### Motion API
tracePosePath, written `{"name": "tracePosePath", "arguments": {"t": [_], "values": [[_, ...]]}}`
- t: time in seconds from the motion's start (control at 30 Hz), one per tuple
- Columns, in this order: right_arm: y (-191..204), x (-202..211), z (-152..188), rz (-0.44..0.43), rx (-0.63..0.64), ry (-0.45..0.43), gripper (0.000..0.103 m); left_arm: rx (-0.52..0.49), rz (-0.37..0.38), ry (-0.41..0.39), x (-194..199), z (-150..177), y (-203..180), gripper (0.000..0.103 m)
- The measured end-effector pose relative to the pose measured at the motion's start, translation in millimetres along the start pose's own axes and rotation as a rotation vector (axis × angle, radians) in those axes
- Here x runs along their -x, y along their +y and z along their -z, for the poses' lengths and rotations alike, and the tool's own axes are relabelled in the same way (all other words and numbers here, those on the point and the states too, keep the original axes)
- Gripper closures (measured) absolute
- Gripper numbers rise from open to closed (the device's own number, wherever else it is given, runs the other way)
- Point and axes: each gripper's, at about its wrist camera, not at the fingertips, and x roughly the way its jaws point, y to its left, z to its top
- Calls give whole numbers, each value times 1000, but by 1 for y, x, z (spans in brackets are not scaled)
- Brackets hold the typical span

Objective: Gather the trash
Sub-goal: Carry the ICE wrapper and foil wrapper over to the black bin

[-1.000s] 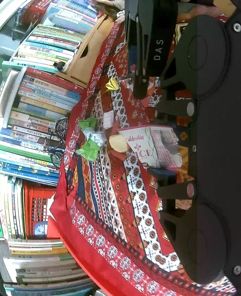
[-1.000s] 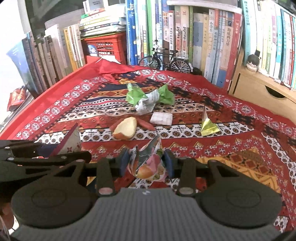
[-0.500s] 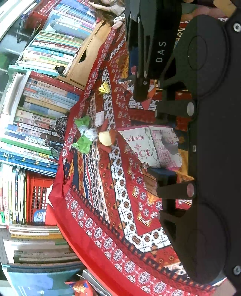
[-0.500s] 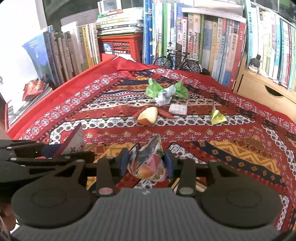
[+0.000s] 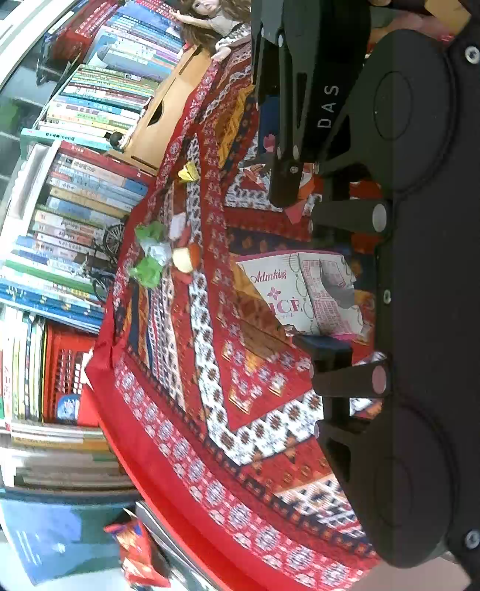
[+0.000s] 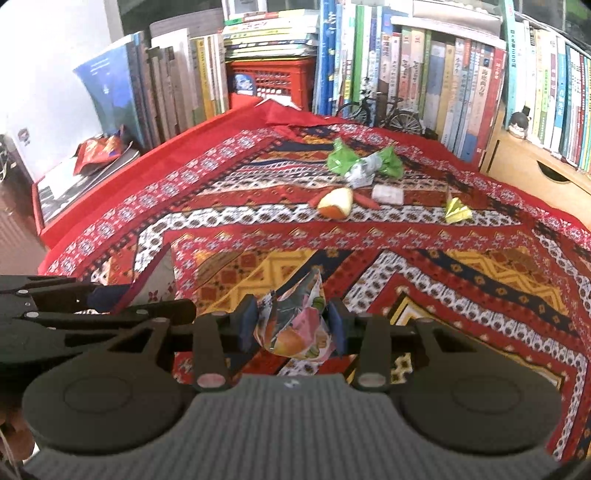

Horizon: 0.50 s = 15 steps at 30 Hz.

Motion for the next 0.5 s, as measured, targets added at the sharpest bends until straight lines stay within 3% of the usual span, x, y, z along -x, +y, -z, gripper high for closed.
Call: {"name": "tracePosePath", "arguments": {"t": [0.5], "values": [[69,2,40,-73,77,79,57,109,-75,51,35,62,59,65]]}}
